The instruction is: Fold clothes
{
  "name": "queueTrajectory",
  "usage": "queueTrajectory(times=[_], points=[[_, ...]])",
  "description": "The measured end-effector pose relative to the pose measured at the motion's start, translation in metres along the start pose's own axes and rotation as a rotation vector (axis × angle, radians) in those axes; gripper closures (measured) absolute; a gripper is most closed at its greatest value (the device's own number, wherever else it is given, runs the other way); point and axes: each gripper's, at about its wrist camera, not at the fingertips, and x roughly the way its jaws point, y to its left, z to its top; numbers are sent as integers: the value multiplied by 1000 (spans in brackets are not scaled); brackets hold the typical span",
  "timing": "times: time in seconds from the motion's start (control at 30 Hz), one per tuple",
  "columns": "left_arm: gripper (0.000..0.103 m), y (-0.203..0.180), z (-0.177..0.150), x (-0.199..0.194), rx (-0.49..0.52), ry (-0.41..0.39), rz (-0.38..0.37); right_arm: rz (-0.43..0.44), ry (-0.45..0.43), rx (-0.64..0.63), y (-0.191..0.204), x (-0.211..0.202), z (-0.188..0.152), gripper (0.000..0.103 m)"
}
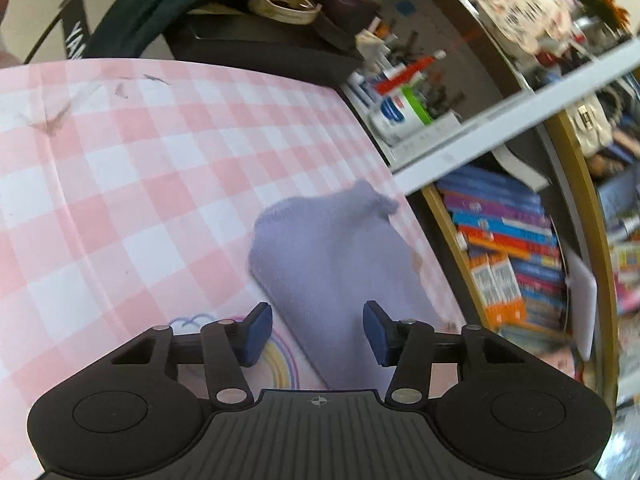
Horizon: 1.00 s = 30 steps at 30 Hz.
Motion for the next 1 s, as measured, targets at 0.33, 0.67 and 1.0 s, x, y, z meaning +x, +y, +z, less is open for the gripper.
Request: queueTrajectory(times=[0.33, 0.67, 1.0], points=[[70, -8, -5, 10, -32, -86, 47, 109, 19, -40, -16, 17, -9, 48], [85, -82, -33, -9, 401, -213, 32, 142, -35, -21, -20, 14, -20, 47], [57, -41, -12, 27, 163, -96, 75, 149, -33, -10, -22, 14, -20, 47]])
